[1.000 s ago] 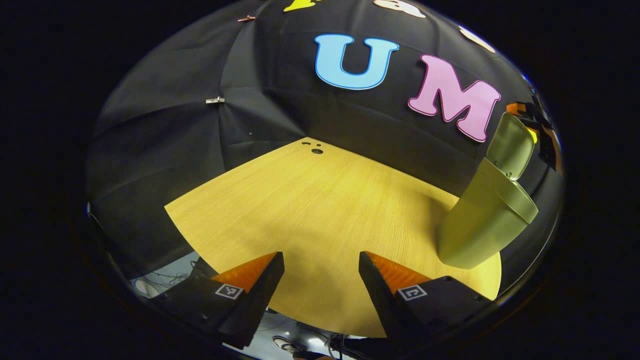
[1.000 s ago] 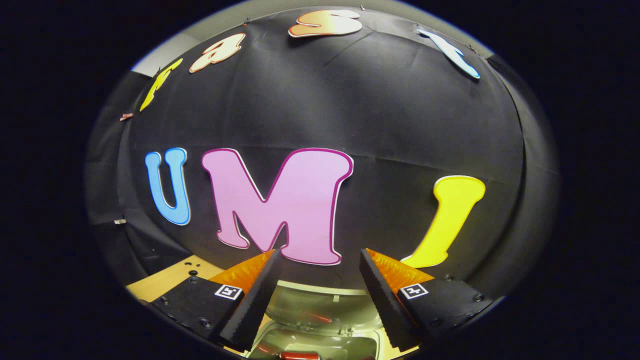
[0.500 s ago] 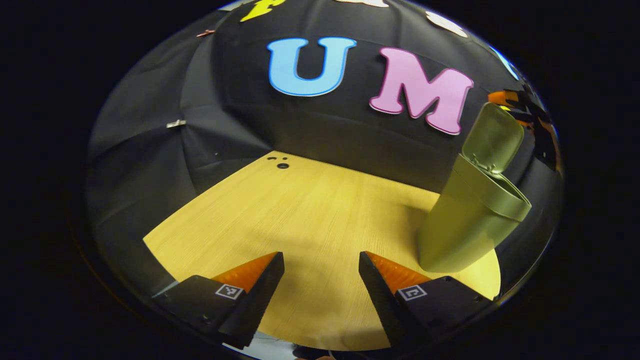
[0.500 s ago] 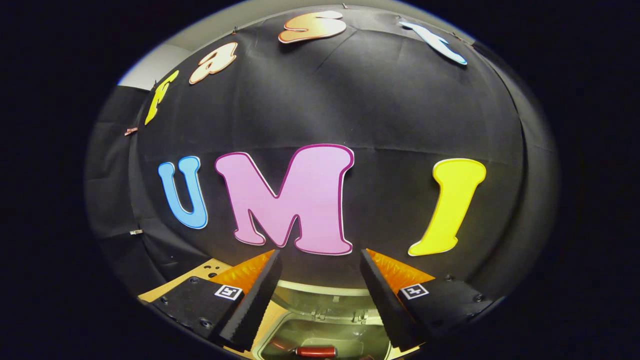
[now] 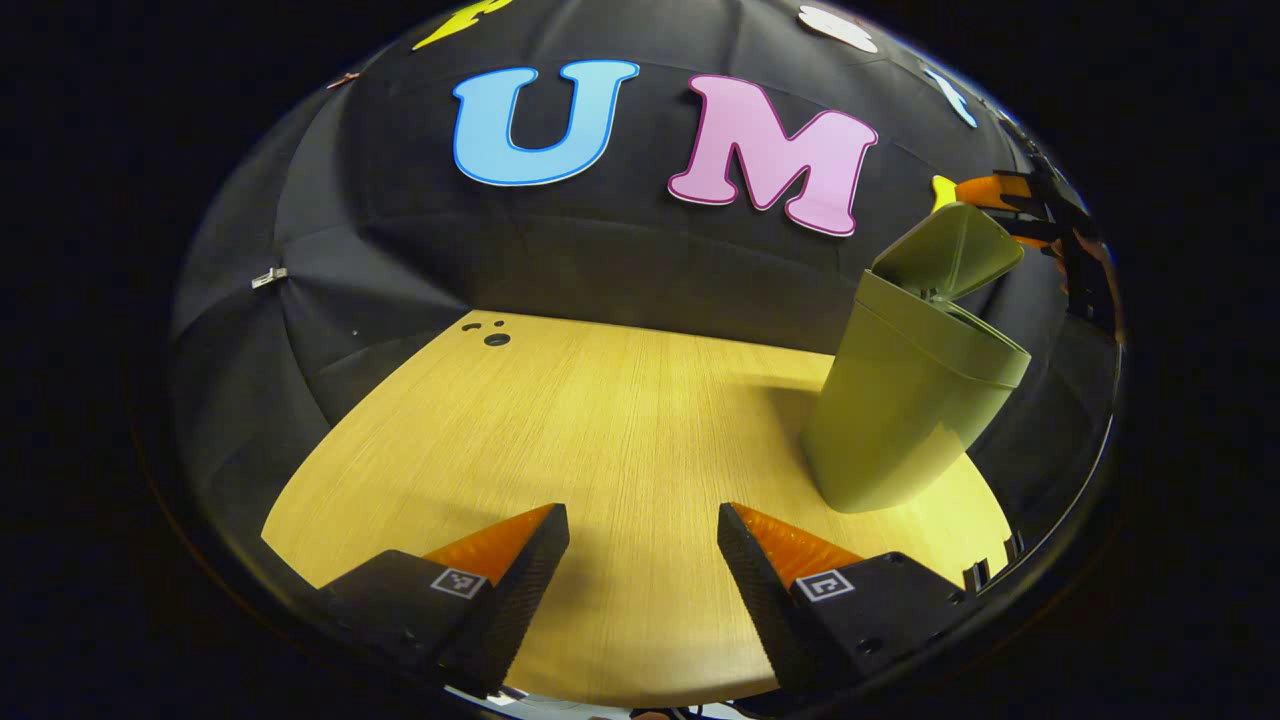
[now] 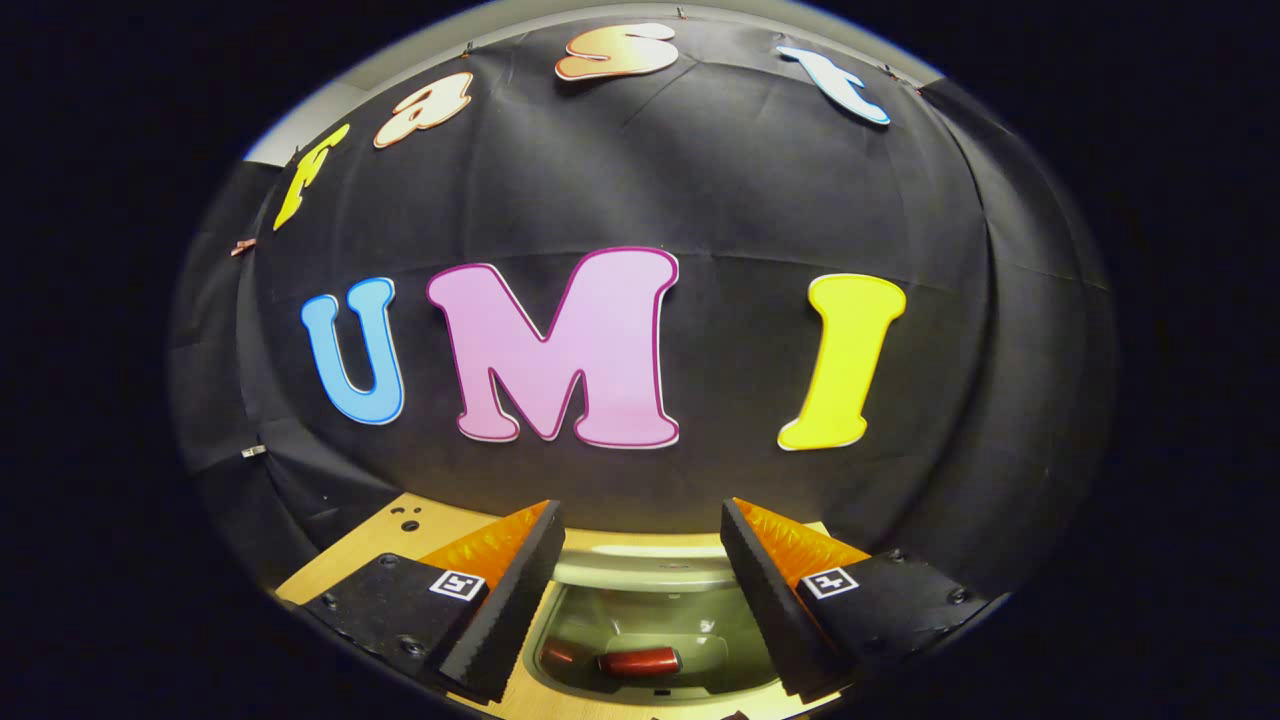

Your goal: Press the lid of the desktop garbage bin to open it, pick up the crumpled paper on the desktop and throw it into the bin, then pick up the pop can on the desktop and drop it into the bin, and finally close the garbage bin lid.

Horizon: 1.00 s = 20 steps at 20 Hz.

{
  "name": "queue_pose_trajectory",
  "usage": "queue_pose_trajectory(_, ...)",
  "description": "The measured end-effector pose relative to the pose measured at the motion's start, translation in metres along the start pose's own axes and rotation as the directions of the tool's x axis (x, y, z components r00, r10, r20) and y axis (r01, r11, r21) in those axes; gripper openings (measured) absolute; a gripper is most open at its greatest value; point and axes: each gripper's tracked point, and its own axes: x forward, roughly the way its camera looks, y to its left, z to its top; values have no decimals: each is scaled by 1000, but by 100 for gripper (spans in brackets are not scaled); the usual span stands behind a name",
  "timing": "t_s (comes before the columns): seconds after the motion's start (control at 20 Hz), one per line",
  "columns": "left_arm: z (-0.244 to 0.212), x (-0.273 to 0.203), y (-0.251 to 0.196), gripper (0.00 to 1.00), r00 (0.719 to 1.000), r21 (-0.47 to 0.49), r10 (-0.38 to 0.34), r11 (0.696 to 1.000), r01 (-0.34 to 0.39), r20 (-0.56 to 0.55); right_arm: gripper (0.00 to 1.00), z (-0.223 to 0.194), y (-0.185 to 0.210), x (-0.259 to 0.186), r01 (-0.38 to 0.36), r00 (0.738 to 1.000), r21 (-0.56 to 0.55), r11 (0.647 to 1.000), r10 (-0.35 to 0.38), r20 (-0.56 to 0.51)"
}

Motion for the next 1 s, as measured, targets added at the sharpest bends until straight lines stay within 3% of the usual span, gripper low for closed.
queue_pose_trajectory(0.6,-23,-9,24,96,998,-42,-49,998,48,-39,98,-106,-5,-34,93,980,16,996,-89,-178)
queue_pose_trajectory(0.75,-30,-15,23,96,998,-39,-50,998,48,-48,98,-118,-5,-34,105,975,51,993,-93,-202)
queue_pose_trajectory(1.0,-40,-20,27,96,998,-37,-40,999,38,-58,98,-121,-5,-34,96,976,11,995,-92,-198)
